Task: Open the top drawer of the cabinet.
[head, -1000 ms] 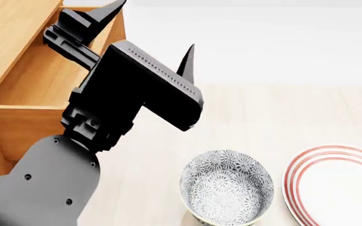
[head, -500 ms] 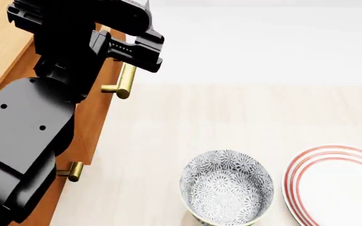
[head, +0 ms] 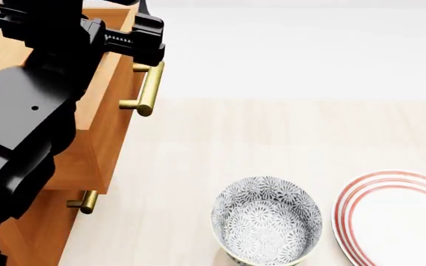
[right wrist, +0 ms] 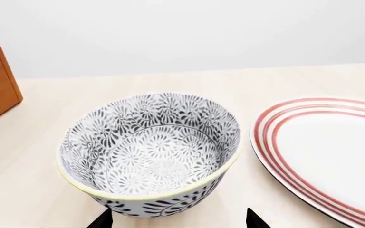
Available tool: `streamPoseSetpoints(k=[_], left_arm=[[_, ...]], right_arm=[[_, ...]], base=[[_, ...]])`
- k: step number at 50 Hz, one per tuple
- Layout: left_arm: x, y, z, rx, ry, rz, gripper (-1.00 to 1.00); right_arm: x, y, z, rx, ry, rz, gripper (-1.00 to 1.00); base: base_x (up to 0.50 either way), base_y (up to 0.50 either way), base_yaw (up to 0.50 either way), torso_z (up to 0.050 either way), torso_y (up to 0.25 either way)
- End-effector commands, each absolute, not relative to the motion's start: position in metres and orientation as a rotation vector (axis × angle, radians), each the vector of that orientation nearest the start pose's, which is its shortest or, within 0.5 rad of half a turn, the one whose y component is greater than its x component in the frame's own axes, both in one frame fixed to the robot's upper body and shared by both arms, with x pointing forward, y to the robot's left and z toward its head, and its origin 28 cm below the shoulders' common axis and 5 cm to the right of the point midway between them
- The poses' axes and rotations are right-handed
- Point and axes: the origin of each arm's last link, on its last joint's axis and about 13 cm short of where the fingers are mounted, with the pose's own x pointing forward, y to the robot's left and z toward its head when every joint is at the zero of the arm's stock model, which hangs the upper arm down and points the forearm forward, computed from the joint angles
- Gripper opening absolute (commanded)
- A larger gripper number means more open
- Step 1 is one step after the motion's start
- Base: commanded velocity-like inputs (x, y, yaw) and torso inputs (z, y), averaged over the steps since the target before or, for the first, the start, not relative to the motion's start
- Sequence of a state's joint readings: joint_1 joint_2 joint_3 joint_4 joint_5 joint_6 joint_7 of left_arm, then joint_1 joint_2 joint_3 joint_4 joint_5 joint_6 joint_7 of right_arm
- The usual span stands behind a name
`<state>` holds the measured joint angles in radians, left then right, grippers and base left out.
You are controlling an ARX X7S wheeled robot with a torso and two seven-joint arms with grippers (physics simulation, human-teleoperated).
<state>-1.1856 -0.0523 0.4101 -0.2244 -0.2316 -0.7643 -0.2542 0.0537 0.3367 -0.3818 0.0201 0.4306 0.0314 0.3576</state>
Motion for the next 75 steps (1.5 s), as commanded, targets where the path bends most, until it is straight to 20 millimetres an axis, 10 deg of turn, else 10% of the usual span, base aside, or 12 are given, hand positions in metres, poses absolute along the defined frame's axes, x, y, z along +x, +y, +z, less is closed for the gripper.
streamPoseSetpoints(k=[1, 75], left_arm=[[0.374, 0.146, 0.282, 0.151, -0.100, -0.084, 1.00], [0.381, 0.141, 0.310, -0.385, 0.359, -0.055, 1.00]], right_arm=[[0.208, -0.103, 0.005, 0.053, 0.137, -0.003, 1.00], [0.209, -0.103, 0.007, 0.053, 0.146, -0.010, 1.00]], base=[[0.00, 0.00, 0.00, 0.000, 0.000], [0.00, 0.00, 0.00, 0.000, 0.000]])
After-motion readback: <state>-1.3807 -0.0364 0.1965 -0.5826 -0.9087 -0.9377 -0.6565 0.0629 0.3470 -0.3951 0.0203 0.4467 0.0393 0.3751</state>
